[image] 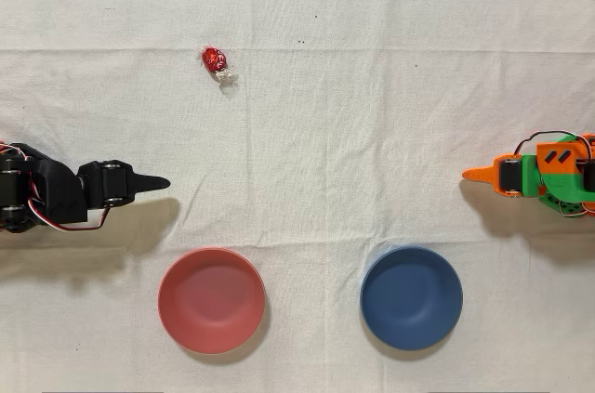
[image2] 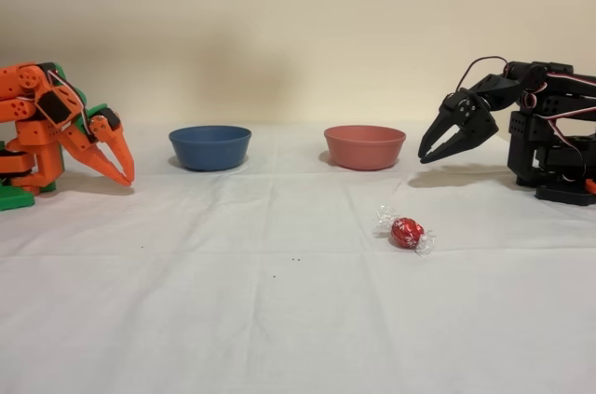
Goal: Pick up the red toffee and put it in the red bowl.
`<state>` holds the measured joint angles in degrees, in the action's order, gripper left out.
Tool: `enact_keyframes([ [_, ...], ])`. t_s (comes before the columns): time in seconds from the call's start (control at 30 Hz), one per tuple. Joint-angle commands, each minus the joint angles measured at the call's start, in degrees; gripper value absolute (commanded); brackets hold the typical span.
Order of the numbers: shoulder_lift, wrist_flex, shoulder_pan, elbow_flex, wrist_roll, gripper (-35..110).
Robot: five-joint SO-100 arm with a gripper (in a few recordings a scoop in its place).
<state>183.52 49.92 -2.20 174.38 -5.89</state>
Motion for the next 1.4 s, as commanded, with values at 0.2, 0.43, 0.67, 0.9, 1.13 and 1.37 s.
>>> enact_keyframes([
  [0.2,0.79,0.35,-0.70,1.14,-0.35,1],
  [0.43,0.79,0.44,-0.62,1.14,-0.53,1],
  [0.67,0.79,0.18,-0.53,1.14,2.37,1],
  [0.9,0.79,0.79,-0.70,-2.90,-1.32,0],
  [1.13,0.79,2.81,-0.35,-13.18,-4.48,0],
  [1.37,-13.10,5.89,1.67,-32.43,-5.01,0],
])
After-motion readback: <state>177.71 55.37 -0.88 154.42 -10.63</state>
